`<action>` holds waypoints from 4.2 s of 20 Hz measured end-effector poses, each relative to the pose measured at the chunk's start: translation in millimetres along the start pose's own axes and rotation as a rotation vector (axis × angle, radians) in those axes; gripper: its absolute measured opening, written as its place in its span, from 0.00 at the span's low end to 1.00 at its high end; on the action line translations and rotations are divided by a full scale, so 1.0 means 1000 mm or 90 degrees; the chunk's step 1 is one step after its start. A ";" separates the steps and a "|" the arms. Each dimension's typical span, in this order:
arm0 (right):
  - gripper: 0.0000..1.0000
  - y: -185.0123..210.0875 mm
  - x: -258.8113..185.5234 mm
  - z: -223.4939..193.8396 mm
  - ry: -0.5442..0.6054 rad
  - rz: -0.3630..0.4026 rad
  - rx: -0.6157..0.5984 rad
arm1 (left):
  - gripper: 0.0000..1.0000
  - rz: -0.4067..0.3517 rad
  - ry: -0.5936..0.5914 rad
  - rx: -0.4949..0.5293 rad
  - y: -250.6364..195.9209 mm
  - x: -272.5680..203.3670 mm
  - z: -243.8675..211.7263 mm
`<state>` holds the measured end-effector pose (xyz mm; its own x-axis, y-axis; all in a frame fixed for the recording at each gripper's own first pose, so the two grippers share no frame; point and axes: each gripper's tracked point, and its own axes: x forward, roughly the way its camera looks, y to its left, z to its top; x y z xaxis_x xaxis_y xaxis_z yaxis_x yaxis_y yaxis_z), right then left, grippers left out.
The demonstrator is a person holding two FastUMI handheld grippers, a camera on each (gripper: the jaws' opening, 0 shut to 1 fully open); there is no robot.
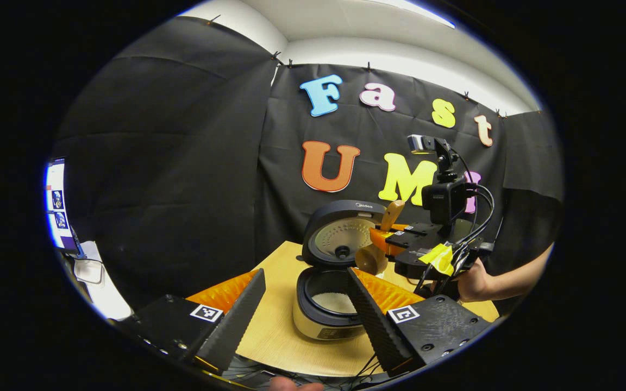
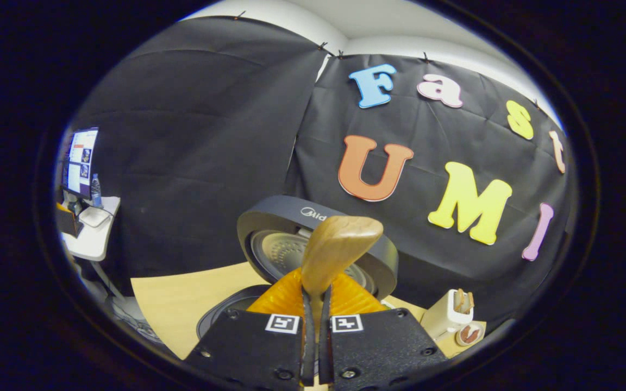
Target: Close the left gripper, press the button to open the rice cooker; take a wooden spoon from the chopstick holder with the right hand, scoop a spoonful of rice and pour it into the rice cooker, then put the wooden spoon back into the chopstick holder.
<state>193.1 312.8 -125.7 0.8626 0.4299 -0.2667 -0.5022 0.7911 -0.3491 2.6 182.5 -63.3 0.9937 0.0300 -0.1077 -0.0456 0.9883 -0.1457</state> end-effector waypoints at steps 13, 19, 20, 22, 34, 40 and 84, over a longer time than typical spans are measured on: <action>0.08 -0.059 -0.072 0.008 0.032 0.070 0.412 | 0.95 -0.009 -0.019 0.028 -0.043 0.004 0.023; 0.08 -0.170 -0.123 -0.024 0.033 0.018 0.608 | 0.95 -0.042 -0.039 0.046 -0.106 0.031 0.043; 0.08 -0.193 -0.133 -0.034 0.030 -0.002 0.626 | 0.95 -0.046 -0.045 0.048 -0.117 0.036 0.048; 0.08 -0.237 -0.154 -0.059 0.024 -0.053 0.651 | 0.95 -0.057 -0.054 0.053 -0.137 0.047 0.055; 0.08 -0.398 -0.239 -0.228 0.098 -0.309 0.650 | 0.95 -0.077 -0.035 0.069 -0.217 0.075 0.052; 0.08 -0.443 -0.208 -0.273 0.119 -0.344 0.591 | 0.95 -0.056 -0.026 0.091 -0.231 0.079 0.049; 1.00 -0.393 -0.315 -0.143 -0.036 -0.470 0.325 | 0.95 -0.015 -0.008 0.091 -0.141 0.202 0.108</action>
<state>110.2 -195.2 -33.0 0.9635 -0.2541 -0.0838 0.2574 0.9658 0.0309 220.8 64.9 41.6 0.9956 0.0070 -0.0939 -0.0077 0.9999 -0.0067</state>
